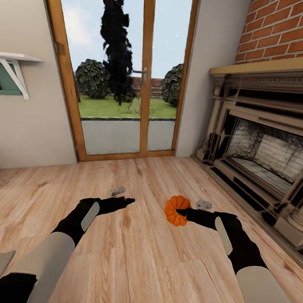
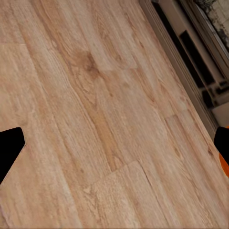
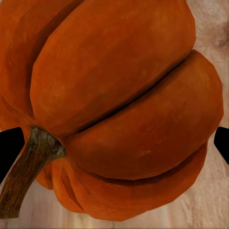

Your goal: Place each of the two pumpkins and all three candles from the living room inside a cabinet in the living room (use any cabinet), then make sure every cabinet is closed, and position the cauldron so it is next to a table in the living room.

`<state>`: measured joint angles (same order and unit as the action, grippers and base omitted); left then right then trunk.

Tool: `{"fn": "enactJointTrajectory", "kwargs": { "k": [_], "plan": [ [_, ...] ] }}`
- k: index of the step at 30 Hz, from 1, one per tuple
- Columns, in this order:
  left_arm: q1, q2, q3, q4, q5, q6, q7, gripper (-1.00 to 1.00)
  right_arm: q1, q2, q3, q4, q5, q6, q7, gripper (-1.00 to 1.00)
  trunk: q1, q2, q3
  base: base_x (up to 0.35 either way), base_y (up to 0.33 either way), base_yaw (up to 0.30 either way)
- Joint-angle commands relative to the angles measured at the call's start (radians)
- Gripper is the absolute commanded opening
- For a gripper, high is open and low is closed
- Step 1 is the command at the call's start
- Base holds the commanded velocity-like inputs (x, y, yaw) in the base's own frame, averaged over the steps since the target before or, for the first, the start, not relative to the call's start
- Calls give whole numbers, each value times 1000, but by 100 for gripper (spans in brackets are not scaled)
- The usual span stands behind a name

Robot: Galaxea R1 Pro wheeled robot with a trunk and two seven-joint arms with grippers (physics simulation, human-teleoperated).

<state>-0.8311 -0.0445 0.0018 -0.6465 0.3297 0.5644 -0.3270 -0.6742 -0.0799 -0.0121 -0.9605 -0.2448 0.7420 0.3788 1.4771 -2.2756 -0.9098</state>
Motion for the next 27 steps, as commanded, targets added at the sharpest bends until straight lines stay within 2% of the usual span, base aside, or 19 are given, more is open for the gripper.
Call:
{"fn": "enactJointTrajectory", "kwargs": {
  "k": [1, 12, 27],
  "plan": [
    [0, 0, 0, 0, 6, 6, 1, 100, -1, 0, -1, -1, -7, 7, 2, -100, 0, 0, -1, 150, 135, 0],
    [0, -1, 1, 1, 6, 6, 0, 100, -1, 0, -2, -1, -7, 7, 2, -100, 0, 0, -1, 29, 26, 0],
    [0, 0, 1, 1, 6, 6, 0, 100, -1, 1, 0, -1, -7, 7, 2, -100, 0, 0, -1, 284, 113, 0]
  ]
}}
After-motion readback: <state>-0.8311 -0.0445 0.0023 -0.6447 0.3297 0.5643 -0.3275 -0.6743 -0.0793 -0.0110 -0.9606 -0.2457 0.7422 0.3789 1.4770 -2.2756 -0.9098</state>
